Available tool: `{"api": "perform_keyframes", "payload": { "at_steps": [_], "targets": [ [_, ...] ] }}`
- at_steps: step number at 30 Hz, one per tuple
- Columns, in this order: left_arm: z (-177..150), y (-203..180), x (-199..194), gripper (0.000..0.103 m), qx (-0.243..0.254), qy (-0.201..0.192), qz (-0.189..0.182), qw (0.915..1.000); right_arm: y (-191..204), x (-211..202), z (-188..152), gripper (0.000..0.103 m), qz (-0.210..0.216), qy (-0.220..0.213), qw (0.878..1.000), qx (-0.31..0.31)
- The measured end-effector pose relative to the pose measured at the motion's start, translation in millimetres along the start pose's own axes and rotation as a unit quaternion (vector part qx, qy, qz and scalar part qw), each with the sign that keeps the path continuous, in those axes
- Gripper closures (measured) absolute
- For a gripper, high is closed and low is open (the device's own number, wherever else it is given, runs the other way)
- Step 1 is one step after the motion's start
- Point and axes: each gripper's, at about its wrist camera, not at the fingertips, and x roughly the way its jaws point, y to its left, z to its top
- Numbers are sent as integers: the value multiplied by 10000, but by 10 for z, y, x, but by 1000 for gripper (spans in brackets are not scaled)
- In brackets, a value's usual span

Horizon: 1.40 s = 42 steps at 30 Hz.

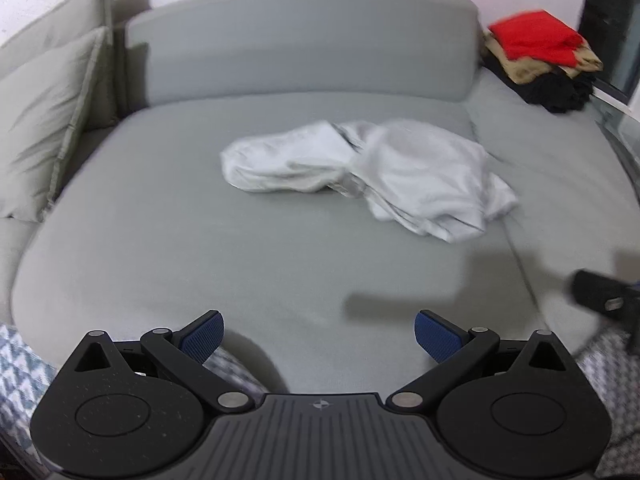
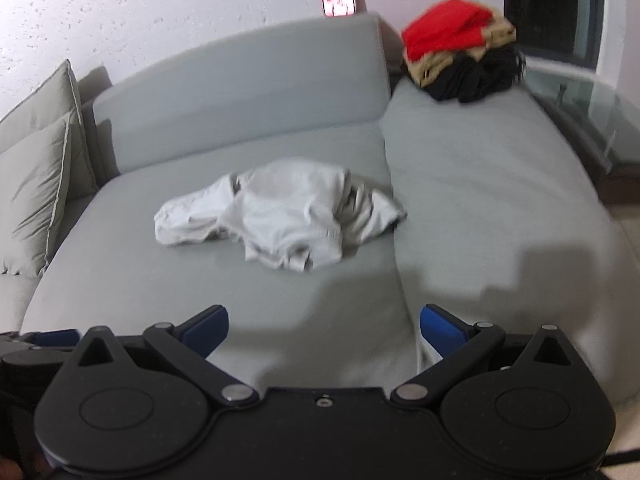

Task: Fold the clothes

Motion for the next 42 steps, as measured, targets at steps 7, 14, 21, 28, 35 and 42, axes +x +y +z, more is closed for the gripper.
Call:
{"api": "perform_keyframes", "payload": {
  "at_steps": [7, 14, 21, 28, 35, 42],
  "targets": [
    [200, 403, 257, 21, -220, 462, 376, 9980, 44, 335, 209, 0, 160, -750, 9958, -497],
    [300, 512, 462, 20, -504, -186, 29, 9985, 434, 1101, 337, 0, 461, -518, 9893, -1286],
    [392, 592, 666, 34, -433, -258, 188, 9986, 1049, 1772, 349, 11, 762, -61, 9693, -2339],
    [308, 745, 805, 36, -639, -49, -93, 9979, 1339, 2338, 147, 79, -178, -141, 9363, -3505],
    [260, 734, 642, 37, -538, -212, -322, 9978, 370, 1618, 1503, 97, 460, -933, 9945, -91],
    [220, 489, 407, 37, 3, -325, -553, 9979, -1549, 593, 1778, 93, -1173, -1356, 9528, 2452]
  ]
}}
